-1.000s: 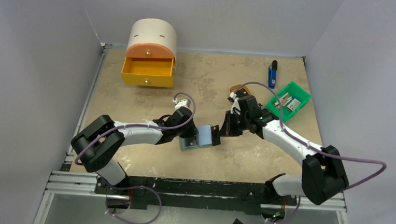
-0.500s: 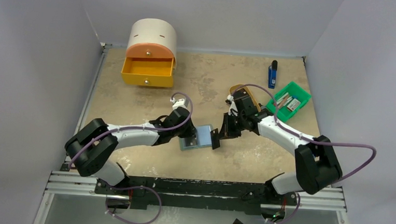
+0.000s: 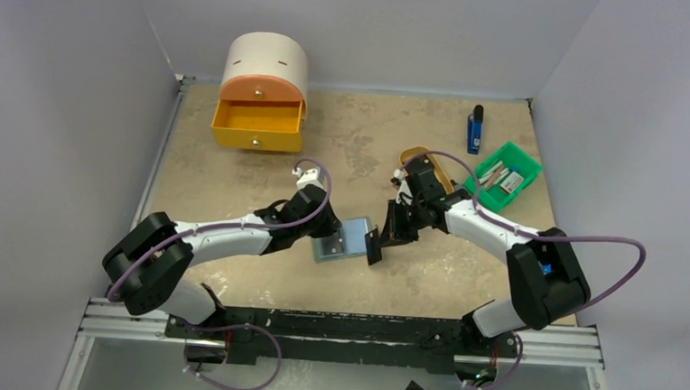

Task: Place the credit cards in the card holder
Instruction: Turn over the card slot in the card holder.

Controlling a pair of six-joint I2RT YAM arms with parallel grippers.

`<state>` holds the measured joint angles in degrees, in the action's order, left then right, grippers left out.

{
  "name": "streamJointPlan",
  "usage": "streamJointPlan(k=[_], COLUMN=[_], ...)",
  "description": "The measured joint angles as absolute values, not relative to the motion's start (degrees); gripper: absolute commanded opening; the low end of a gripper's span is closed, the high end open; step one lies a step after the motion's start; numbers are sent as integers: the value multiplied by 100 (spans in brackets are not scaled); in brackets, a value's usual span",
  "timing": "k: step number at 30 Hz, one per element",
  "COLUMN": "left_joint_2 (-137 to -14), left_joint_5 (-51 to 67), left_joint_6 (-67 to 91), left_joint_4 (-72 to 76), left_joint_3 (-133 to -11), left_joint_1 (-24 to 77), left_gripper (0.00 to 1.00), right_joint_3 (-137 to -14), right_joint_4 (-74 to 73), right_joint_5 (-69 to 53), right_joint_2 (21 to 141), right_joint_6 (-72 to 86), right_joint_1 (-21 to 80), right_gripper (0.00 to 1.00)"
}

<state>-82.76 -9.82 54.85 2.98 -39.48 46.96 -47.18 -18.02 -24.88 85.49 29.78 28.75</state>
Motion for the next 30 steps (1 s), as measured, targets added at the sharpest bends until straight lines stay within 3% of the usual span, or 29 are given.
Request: streamJointPlan(k=[14, 30], left_joint_2=[-8436, -8438], left_joint_5=[-985, -980], left_joint_6=[5483, 5485], left_joint_4=[246, 252], left_joint_3=[-3942, -3872], left_joint_1=[4696, 4696], left_gripper=[3, 3], right_joint_3=[-4711, -4637], right_joint_4=[-1922, -1870], right_joint_5=[-2307, -2344], right_joint_2=[8049, 8409], right_joint_6=[3057, 3070], right_joint_1=[2847, 2845], right_gripper=[0, 0])
